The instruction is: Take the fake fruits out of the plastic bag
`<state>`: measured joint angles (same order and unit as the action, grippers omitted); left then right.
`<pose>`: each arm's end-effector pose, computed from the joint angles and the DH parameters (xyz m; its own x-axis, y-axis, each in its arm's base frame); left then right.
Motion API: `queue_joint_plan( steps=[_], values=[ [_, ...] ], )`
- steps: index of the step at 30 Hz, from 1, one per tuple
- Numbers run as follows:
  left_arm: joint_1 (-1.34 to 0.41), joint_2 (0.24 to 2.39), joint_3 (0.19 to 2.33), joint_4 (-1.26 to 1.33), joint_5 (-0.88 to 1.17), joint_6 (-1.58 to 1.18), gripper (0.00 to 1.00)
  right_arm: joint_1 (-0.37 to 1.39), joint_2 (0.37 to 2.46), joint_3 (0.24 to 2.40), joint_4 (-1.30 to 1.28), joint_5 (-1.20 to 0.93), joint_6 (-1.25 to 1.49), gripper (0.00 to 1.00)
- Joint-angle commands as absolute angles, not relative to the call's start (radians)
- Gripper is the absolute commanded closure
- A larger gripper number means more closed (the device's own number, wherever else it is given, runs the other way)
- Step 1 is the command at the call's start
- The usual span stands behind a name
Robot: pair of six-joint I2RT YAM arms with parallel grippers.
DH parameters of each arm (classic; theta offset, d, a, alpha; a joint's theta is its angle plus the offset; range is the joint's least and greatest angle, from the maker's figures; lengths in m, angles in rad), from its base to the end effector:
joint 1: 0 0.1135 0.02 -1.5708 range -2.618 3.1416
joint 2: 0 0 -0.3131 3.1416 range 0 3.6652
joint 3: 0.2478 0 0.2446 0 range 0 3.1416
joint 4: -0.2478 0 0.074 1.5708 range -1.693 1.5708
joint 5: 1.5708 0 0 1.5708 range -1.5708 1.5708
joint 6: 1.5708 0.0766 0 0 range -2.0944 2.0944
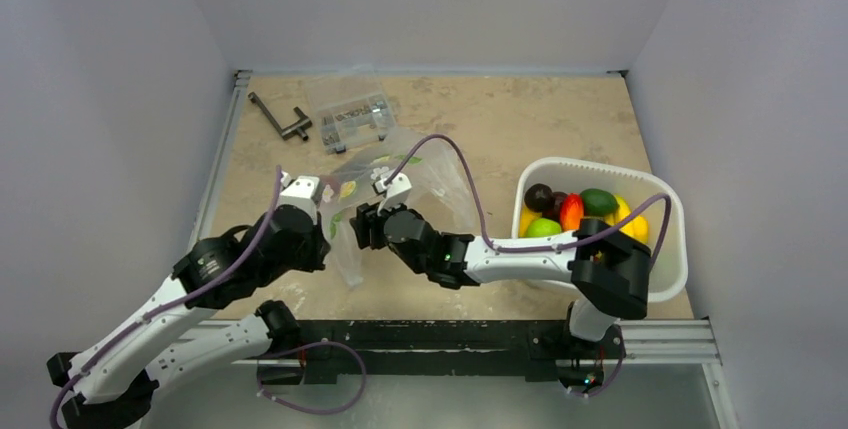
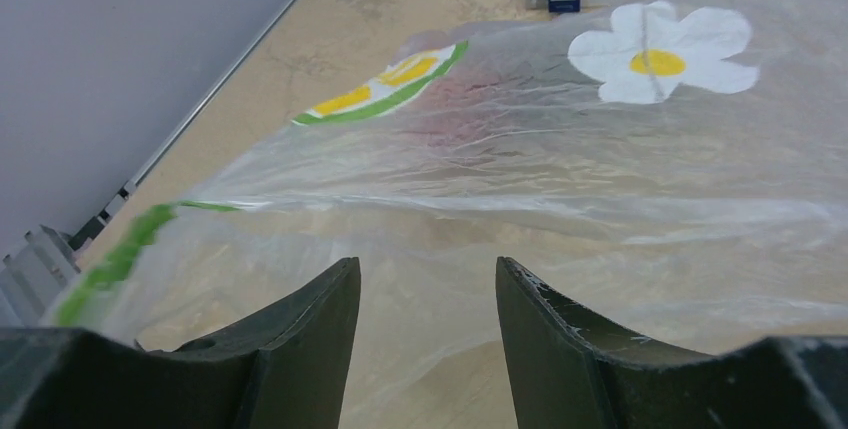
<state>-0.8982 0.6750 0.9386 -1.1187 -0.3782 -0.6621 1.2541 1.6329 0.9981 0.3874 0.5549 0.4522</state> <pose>0.0745 -0.0482 0.3193 -0.7249 -0.0069 -0.6888 0.1653 0.9690 -0.1836 0.1632 0.3683 0.2996 -0.3520 0.1185 -0.9285 -0.5501 0.7764 0.3076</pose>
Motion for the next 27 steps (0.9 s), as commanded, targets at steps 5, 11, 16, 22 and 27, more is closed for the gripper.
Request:
queue_joint_plan(
  steps=[5,11,16,22,27],
  values=[
    [-0.902,0.708,1.122,-1.046,-0.148,-0.721,1.0,1.129,1.716,1.009,0.55,0.406,0.581,0.48],
    [-0.902,0.738,1.1,-1.027,-0.105,-0.758,1.0,1.061,1.789,1.02,0.589,0.303,0.606,0.46],
    [-0.902,0.766,1.064,-1.027,-0.118,-0.759,1.0,1.052,1.868,1.045,0.641,0.14,0.604,0.37],
    [-0.902,0.782,1.05,-0.968,-0.081,-0.769,1.0,1.051,1.95,1.05,0.779,-0.049,0.604,0.17],
    [-0.902,0.842,1.078,-0.93,-0.009,-0.772,1.0,1.051,2.02,1.106,0.776,-0.076,0.605,0.06]
  ],
)
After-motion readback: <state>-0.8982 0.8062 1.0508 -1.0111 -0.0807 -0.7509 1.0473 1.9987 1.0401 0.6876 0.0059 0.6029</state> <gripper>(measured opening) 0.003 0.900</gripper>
